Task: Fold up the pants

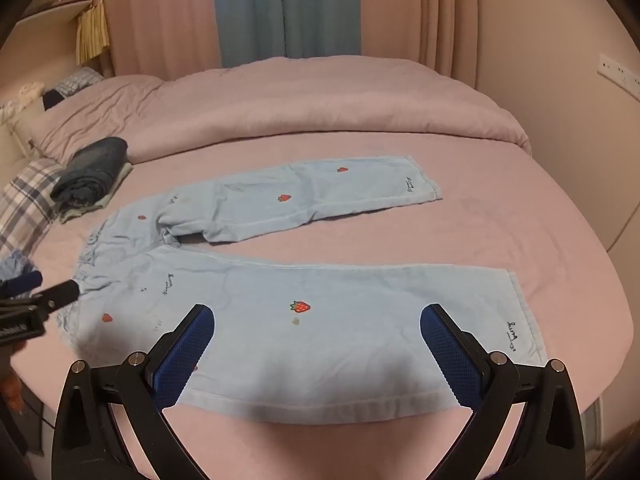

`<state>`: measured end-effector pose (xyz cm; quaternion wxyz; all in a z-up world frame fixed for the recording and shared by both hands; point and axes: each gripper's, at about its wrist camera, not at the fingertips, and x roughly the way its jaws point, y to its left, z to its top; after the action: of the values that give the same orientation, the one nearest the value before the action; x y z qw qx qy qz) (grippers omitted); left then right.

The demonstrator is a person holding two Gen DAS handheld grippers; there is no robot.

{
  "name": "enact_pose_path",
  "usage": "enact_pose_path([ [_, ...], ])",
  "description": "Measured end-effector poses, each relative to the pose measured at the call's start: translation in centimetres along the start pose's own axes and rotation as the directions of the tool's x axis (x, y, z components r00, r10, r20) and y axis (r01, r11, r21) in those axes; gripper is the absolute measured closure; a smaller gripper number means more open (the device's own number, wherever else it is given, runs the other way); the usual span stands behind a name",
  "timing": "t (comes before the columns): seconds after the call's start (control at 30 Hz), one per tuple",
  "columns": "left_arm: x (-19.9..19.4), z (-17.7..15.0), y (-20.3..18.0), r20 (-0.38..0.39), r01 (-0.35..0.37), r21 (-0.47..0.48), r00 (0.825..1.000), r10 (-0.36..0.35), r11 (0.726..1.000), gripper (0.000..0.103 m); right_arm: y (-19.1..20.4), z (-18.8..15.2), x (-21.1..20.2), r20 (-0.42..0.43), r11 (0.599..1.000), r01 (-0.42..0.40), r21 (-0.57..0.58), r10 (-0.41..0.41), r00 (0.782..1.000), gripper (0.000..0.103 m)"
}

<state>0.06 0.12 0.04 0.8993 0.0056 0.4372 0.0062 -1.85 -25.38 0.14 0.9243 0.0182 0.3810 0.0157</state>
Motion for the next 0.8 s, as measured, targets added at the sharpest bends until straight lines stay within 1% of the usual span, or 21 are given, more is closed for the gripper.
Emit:
enact_pose_path([
  [0.03, 0.0, 0.0, 0.1, 0.000, -0.001, -0.010, 1.000, 0.001, 1.000, 0.000, -0.1, -0.1, 0.0, -0.001, 1.000, -0.001, -0.001, 0.001, 1.000, 0.001],
  [0.07, 0.0, -0.1, -0.6, 0.007, -0.010, 0.009, 1.000, 0.010, 1.000, 0.000, -0.1, -0.1, 0.1, 0.000, 1.000, 0.003, -0.007, -0.003, 1.000, 0.001],
  [0.13, -0.1, -0.1, -1.1, 0.010, -0.014, 0.000, 1.000, 0.014, 1.000, 0.000, -0.1, -0.3, 0.2, 0.001, 1.000, 0.014, -0.017, -0.014, 1.000, 0.001],
  [0.23, -0.4, -0.3, -2.0, 0.018, -0.018, -0.015, 1.000, 0.019, 1.000, 0.000, 0.5, 0.4, -0.9, 0.003, 1.000, 0.019, -0.022, -0.019, 1.000, 0.001],
  [0.27, -0.5, -0.4, -2.4, 0.020, -0.015, -0.022, 1.000, 0.015, 1.000, 0.000, 0.2, 0.5, -0.9, -0.001, 1.000, 0.015, -0.019, -0.015, 1.000, 0.001],
  [0.3, -0.3, -0.3, -1.2, -0.001, 0.034, -0.014, 0.999, -0.034, 0.999, 0.000, 0.0, 0.3, -0.7, 0.000, 1.000, 0.011, -0.012, -0.011, 1.000, 0.001],
  [0.33, -0.2, -0.3, -0.6, -0.010, 0.058, -0.010, 0.998, -0.058, 0.998, 0.000, -0.3, 0.1, -0.6, 0.001, 1.000, 0.010, -0.007, -0.010, 1.000, 0.001],
  [0.8, -1.1, 0.3, -1.4, 0.010, 0.076, 0.026, 0.997, -0.076, 0.997, 0.000, -1.1, 0.4, -2.0, 0.014, 0.999, 0.044, -0.006, -0.044, 0.999, 0.001],
])
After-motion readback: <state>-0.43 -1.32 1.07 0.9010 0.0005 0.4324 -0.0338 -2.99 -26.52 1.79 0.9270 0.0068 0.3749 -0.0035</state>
